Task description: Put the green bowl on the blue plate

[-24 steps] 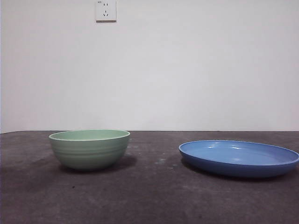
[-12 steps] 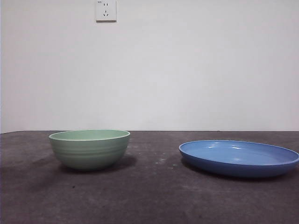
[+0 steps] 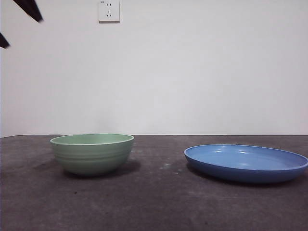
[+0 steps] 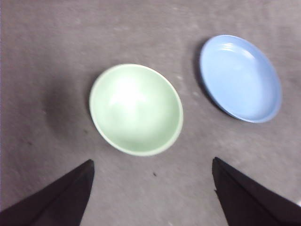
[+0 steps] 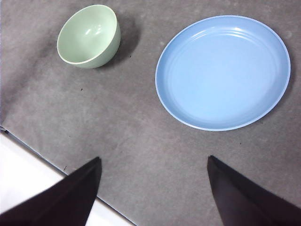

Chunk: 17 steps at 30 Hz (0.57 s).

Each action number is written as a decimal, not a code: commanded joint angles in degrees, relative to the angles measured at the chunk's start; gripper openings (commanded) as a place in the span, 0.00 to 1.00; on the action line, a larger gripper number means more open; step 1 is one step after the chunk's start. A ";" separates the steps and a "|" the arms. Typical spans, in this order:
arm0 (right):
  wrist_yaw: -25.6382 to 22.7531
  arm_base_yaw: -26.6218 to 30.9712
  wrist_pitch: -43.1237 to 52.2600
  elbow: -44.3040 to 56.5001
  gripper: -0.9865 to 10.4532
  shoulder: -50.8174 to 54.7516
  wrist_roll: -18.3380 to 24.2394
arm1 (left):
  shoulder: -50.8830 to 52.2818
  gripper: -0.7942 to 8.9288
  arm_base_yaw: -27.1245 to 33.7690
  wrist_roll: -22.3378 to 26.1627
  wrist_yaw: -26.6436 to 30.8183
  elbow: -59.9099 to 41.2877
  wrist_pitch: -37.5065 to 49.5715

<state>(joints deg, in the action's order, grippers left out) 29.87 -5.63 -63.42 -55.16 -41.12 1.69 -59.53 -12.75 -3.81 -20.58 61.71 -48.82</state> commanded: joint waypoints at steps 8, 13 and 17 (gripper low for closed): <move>0.15 -0.24 0.39 -1.22 0.40 -0.35 0.22 | -18.95 0.50 -3.43 0.13 9.53 7.45 2.38; 0.15 -0.24 0.48 -1.22 0.40 -0.35 0.22 | -26.40 0.50 -4.00 0.11 10.16 7.45 6.29; 0.15 -0.24 0.79 -1.22 0.40 -0.35 0.22 | -31.26 0.50 -4.15 0.11 10.80 7.45 8.44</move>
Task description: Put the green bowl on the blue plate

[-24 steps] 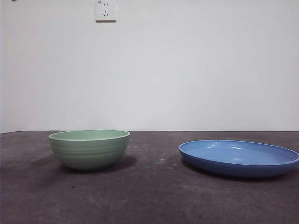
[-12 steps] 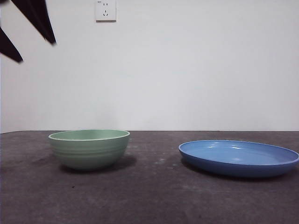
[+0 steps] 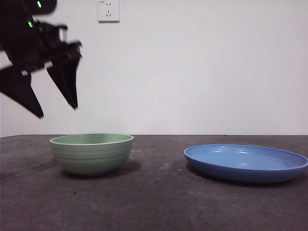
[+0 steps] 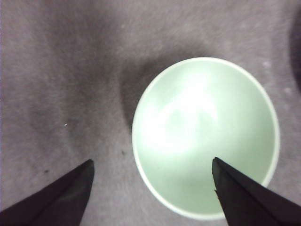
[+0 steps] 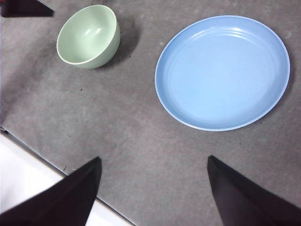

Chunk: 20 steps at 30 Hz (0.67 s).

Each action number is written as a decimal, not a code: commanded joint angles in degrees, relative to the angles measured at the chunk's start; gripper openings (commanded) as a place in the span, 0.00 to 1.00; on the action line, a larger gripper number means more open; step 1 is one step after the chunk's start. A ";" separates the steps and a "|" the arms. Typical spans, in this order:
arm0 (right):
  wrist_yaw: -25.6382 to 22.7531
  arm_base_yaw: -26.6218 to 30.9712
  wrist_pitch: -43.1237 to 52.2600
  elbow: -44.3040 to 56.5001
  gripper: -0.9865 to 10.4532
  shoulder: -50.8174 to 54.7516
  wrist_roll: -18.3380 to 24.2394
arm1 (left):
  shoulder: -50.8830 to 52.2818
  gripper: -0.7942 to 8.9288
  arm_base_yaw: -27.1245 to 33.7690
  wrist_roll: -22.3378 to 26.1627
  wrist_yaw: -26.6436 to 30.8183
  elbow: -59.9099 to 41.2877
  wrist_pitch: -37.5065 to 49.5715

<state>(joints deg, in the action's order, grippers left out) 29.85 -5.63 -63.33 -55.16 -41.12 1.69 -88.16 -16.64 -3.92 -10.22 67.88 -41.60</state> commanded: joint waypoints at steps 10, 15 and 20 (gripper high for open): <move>0.15 -0.24 1.20 -1.22 0.40 -0.35 0.22 | -10.75 0.49 -0.26 0.09 1.27 1.29 5.33; 0.15 -0.24 1.20 -1.22 0.40 -0.35 0.22 | -11.28 0.34 -0.28 -0.31 1.27 1.29 5.46; 0.15 -0.24 1.22 -1.22 0.40 -0.35 0.24 | -11.26 0.15 -0.26 -1.38 1.25 1.29 5.31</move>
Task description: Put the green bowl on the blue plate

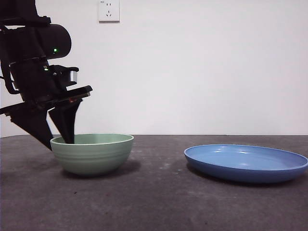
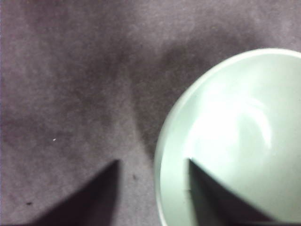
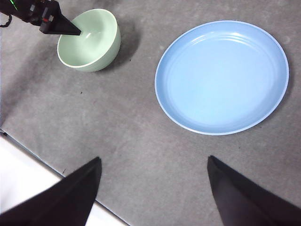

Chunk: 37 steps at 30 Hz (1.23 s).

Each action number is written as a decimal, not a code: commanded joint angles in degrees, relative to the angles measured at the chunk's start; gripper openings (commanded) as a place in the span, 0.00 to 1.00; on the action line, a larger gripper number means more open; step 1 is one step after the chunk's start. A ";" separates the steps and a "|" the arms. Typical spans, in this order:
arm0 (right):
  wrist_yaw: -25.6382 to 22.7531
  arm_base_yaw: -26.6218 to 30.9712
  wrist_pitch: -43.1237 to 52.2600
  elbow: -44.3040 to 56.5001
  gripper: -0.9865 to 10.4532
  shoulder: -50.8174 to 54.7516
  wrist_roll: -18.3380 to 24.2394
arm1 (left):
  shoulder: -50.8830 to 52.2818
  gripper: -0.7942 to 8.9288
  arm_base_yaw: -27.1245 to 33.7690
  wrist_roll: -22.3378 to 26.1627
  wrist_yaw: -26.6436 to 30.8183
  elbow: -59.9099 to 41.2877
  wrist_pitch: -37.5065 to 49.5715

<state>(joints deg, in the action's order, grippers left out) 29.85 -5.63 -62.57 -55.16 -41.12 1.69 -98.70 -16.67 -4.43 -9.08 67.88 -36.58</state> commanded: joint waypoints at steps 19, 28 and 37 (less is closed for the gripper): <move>0.15 -0.24 0.81 -1.22 0.40 -0.35 0.22 | 1.77 0.10 -1.38 -4.31 -1.92 4.87 0.13; 0.13 -0.24 0.83 -1.22 0.40 -0.35 0.20 | 3.52 0.10 -9.53 -6.29 -2.95 14.08 1.31; 0.13 -0.24 0.87 -1.22 0.40 -0.35 -0.17 | -0.09 0.10 -18.27 -10.86 -2.49 16.48 10.47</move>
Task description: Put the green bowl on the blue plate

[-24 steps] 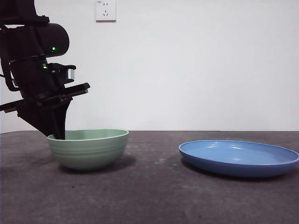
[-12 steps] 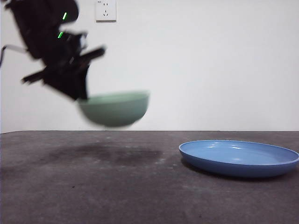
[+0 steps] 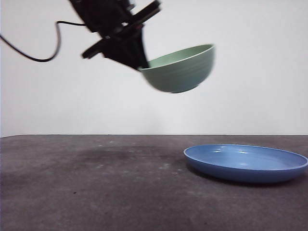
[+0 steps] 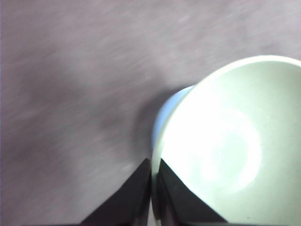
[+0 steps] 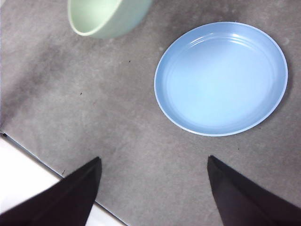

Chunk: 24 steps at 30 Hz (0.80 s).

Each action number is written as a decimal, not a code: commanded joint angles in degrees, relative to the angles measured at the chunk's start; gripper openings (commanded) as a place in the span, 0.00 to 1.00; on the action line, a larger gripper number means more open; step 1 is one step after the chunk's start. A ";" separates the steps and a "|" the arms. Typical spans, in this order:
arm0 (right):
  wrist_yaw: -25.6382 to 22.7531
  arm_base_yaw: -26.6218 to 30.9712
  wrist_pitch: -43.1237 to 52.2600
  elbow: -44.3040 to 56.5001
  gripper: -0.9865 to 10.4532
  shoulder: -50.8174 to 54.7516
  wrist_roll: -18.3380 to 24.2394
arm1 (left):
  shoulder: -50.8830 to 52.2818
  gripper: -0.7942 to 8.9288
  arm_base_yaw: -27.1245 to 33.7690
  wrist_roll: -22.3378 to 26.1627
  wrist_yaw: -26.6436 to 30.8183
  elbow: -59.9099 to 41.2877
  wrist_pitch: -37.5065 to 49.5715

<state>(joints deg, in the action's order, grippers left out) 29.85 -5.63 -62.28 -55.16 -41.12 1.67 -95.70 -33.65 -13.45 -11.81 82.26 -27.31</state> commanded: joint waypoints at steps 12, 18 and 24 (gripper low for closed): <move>0.13 -0.24 0.59 -1.22 0.40 -0.33 -0.20 | -20.26 0.10 -7.48 -2.71 2.49 13.55 0.50; 0.11 -0.24 0.61 -1.22 0.40 -0.35 -0.20 | -27.10 0.10 -9.01 -2.67 2.95 19.85 -1.75; 0.07 -0.24 0.61 -1.22 0.40 -0.35 -0.17 | -30.99 0.10 -9.57 -2.25 3.39 23.06 -5.05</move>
<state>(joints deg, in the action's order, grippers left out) 29.85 -5.63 -62.26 -55.16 -41.12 1.67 -125.25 -42.57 -15.81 -8.69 103.22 -32.60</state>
